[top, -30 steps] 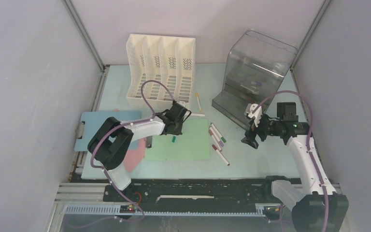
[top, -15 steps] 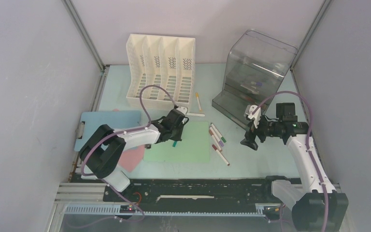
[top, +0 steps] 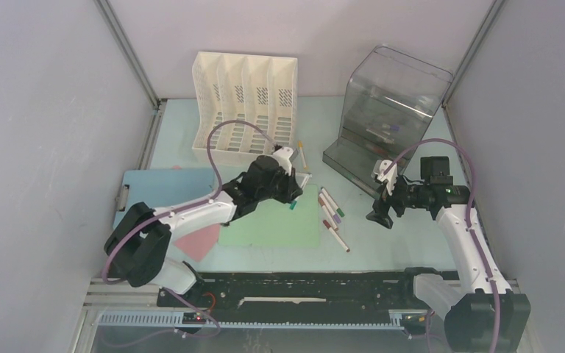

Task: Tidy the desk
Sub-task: Pick up the stationery from the folder, then place the stationery in the drawer.

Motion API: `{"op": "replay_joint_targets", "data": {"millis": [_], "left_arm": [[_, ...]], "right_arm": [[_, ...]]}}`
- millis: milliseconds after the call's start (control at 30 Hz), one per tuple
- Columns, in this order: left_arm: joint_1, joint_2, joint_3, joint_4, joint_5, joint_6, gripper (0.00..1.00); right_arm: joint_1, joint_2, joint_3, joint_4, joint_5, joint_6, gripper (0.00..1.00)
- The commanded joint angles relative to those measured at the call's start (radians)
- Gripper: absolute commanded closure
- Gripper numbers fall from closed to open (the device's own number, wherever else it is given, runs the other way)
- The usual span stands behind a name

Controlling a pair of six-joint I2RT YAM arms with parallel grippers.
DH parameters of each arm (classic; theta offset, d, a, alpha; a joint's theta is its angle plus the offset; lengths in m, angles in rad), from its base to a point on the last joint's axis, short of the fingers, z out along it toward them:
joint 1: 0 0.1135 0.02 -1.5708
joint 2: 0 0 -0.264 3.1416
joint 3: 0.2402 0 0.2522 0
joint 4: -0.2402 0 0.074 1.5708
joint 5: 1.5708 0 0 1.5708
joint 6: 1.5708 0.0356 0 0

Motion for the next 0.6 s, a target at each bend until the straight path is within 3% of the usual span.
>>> {"op": "replay_joint_targets", "data": {"millis": [0, 200, 567], "left_arm": [[-0.002, 0.049, 0.138, 0.151, 0.122, -0.118, 1.00], [-0.003, 0.237, 0.345, 0.209, 0.214, -0.275, 1.00], [-0.004, 0.558, 0.613, 0.371, 0.198, -0.580, 1.00]], "right_arm": [[0.002, -0.004, 0.000, 0.000, -0.013, -0.020, 0.00], [-0.005, -0.014, -0.007, 0.005, -0.016, -0.020, 0.00], [-0.018, -0.009, -0.007, 0.001, -0.012, -0.024, 0.00]]}}
